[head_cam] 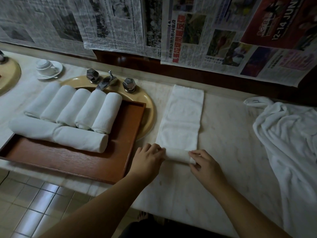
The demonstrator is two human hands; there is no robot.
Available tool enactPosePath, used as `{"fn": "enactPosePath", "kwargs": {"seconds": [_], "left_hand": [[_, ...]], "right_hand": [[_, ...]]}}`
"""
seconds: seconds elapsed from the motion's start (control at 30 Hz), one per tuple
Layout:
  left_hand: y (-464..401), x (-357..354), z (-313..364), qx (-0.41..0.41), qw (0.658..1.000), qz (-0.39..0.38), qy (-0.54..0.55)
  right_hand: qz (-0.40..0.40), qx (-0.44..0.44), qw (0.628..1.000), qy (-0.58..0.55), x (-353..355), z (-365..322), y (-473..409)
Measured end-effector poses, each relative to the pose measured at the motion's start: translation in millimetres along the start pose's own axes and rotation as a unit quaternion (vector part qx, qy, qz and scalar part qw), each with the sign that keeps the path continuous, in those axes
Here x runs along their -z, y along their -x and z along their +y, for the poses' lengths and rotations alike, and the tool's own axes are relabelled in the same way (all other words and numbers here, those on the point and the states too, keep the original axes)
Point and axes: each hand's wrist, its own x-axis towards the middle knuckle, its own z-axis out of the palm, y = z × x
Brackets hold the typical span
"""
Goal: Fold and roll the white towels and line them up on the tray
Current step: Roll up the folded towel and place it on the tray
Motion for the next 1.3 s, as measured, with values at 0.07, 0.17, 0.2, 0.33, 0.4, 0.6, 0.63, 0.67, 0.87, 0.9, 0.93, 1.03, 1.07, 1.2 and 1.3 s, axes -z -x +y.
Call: {"fn": "enactPosePath", "kwargs": {"seconds": [0.07,0.17,0.2,0.33,0.4,0.6,0.63,0.67,0.87,0.9,0.93,1.03,1.07,1.2,1.3], "left_hand": [[-3,-4,-3,0.02,1.0,0.003,0.016],[-11,-6,-5,0.066,0.997,-0.012,0.045],[-14,-5,-5,0.081,0.995,-0.028,0.055],[-31,3,-10,0.136,0.982,-0.096,0.092],[-40,3,-14,0.17,0.969,-0.133,0.12],[-67,10,-13,0.3,0.91,-0.093,0.271],[-71,12,-11,0.302,0.913,-0.078,0.264],[-73,12,-10,0.293,0.924,-0.065,0.237],[-62,12,-15,0.08,0.993,0.002,0.084],[-56,11,-17,0.033,0.997,-0.003,0.073],[-50,10,-21,-0.005,0.998,-0.019,0.064],[-36,6,-35,-0.053,0.994,-0.066,0.061],[-35,7,-38,-0.06,0.993,-0.067,0.073],[-44,14,-33,-0.084,0.987,-0.084,0.105],[-51,21,-31,-0.076,0.981,-0.118,0.132]], "right_hand": [[-0.018,-0.025,0.999,-0.022,1,1,-7],[-0.023,-0.056,0.997,-0.042,-2,4,-17],[-0.023,-0.067,0.996,-0.046,-4,5,-20],[-0.067,-0.136,0.984,-0.09,-5,8,-34],[-0.085,-0.178,0.974,-0.11,-3,9,-42],[-0.068,-0.248,0.943,-0.21,-2,2,-63],[-0.055,-0.256,0.94,-0.218,-2,1,-65],[-0.033,-0.261,0.939,-0.222,-4,0,-65],[0.086,-0.11,0.987,-0.079,-10,-12,-42],[0.069,-0.109,0.989,-0.072,-11,-10,-35],[0.039,-0.118,0.99,-0.068,-12,-8,-29],[-0.059,-0.106,0.991,-0.053,-8,1,-13],[-0.068,-0.095,0.992,-0.053,-5,2,-10],[-0.033,-0.132,0.988,-0.075,3,-3,-3],[-0.017,-0.167,0.979,-0.114,5,-4,2]]}}
